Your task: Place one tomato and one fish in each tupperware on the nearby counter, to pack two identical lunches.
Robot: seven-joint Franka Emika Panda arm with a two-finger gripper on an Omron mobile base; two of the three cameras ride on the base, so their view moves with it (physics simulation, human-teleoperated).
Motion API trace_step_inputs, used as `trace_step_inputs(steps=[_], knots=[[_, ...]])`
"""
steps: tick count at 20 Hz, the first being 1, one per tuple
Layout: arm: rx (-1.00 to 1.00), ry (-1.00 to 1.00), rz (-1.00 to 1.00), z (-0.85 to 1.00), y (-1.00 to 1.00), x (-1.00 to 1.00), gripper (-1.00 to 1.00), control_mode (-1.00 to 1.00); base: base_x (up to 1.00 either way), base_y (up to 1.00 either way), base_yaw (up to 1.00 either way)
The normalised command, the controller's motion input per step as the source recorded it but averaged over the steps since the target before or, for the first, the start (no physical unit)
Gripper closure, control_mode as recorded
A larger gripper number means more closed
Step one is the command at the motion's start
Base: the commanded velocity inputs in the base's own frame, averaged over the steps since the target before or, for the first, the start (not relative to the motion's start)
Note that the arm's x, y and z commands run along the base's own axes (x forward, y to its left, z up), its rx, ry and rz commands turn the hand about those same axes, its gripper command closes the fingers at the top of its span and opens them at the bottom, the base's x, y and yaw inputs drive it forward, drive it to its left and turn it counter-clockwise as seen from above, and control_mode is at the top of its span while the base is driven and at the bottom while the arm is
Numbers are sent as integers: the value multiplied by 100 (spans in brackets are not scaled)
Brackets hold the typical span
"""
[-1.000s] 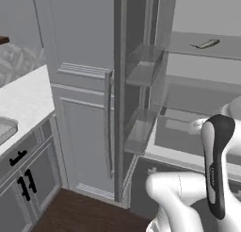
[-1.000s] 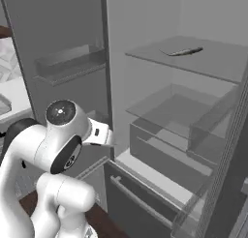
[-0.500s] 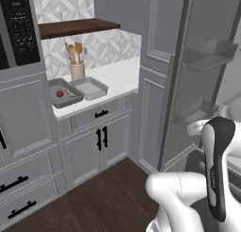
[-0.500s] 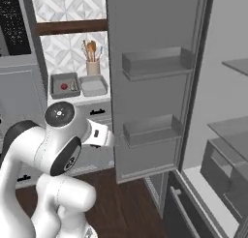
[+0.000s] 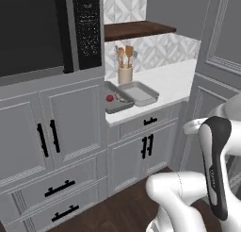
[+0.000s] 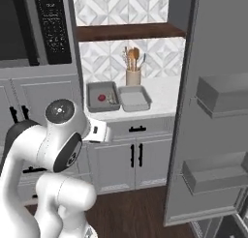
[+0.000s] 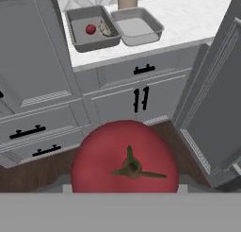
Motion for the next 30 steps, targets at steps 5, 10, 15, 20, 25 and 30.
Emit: trace_step_inputs(steps=[5, 10, 15, 20, 25, 30], knots=[[0, 0, 0, 0, 0, 0, 100, 100, 100, -4, 1], [0, 0, 0, 0, 0, 0, 100, 100, 100, -47, -4], [0, 0, 0, 0, 0, 0, 100, 100, 100, -36, -11], [-8, 13, 0, -9, 52, 60, 100, -100, 40, 6, -1], [-18, 31, 0, -69, 82, 100, 100, -100, 0, 0, 0], [0, 26, 1, -83, 3, 100, 100, -100, 0, 0, 0]])
